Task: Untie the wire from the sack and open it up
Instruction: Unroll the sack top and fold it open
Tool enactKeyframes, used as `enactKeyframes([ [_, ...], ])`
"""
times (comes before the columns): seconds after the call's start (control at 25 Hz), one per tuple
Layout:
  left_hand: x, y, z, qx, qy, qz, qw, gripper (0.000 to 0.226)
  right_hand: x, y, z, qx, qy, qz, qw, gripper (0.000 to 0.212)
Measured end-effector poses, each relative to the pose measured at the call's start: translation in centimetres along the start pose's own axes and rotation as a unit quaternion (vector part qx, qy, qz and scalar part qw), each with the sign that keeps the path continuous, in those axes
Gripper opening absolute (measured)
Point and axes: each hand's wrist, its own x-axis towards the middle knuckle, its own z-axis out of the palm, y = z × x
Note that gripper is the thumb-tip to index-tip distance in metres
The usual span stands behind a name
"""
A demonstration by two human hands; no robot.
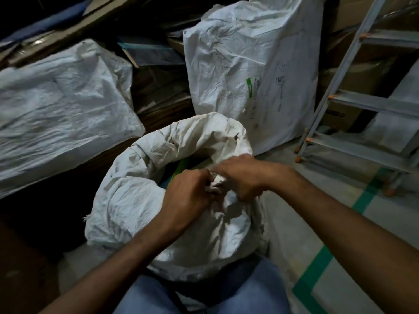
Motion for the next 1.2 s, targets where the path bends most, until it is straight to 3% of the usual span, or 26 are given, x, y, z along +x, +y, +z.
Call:
enactKeyframes([
  [0.04,-0.7,-0.1,-0.4,-0.003,0.004,-0.008,1.000,0.035,0.5,-0.4,0.3,-0.046,0.060,0.001,0.997,0.054],
  [0.12,-2.5,0.0,-1.0,0.007,-0.037,-0.021,0.999,0.072,0.9,-0.5,0.6,-0.083,0.179,-0.014,0.980,0.029],
  [0.2,-5.0,0.6,-0.7,0.092,-0.087,-0.007,0.992,0.120,0.8,0.6,0.5,-0.078,0.239,0.011,0.968,0.026],
  [0.28,-7.5,0.7,1.0,0.197,-0.082,0.031,0.976,0.136,0.4,1.3,0.8,-0.063,0.313,0.045,0.947,0.020],
  [0.4,-7.3,-1.8,2.1,0.226,0.028,0.016,0.974,0.100,-0.2,0.5,2.1,-0.017,0.377,0.085,0.922,0.011],
  [0.48,-5.9,-4.1,0.8,0.221,0.087,0.031,0.971,0.072,-0.8,-0.1,2.8,0.004,0.370,0.075,0.926,0.024],
  [0.64,-6.9,-6.9,0.7,0.228,0.152,0.197,0.941,0.031,-1.2,-3.3,4.0,-0.088,0.211,-0.013,0.973,0.107],
  [0.68,-7.6,-7.1,0.9,0.224,0.171,0.203,0.938,0.024,-0.6,-4.5,5.0,-0.120,0.214,-0.014,0.969,0.108],
  [0.8,-8.7,-7.3,1.0,0.214,0.217,0.171,0.937,0.012,1.8,-6.3,6.7,-0.174,0.327,-0.002,0.929,0.045],
  [0.88,-8.6,-7.0,0.2,0.194,0.171,0.149,0.954,0.023,2.1,-5.5,6.7,-0.160,0.401,0.003,0.902,0.022],
  [0.96,-8.0,-6.2,-1.6,0.090,0.031,0.086,0.992,0.042,1.7,-4.3,7.1,-0.149,0.449,0.004,0.881,0.016],
  [1.04,-7.0,-6.2,-4.1,-0.059,-0.110,0.007,0.992,0.058,0.8,-3.9,7.9,-0.160,0.496,0.009,0.853,0.011],
  [1.08,-6.5,-6.5,-5.1,-0.102,-0.144,-0.004,0.984,0.064,0.4,-3.9,8.3,-0.162,0.515,0.008,0.842,0.008],
  [1.12,-6.1,-7.1,-5.7,-0.080,-0.156,0.007,0.984,0.071,0.0,-4.0,8.6,-0.162,0.531,0.003,0.831,0.005],
  [1.2,-5.6,-8.5,-5.6,0.097,-0.187,0.043,0.977,0.103,-0.6,-4.4,9.1,-0.168,0.553,-0.006,0.816,0.009],
])
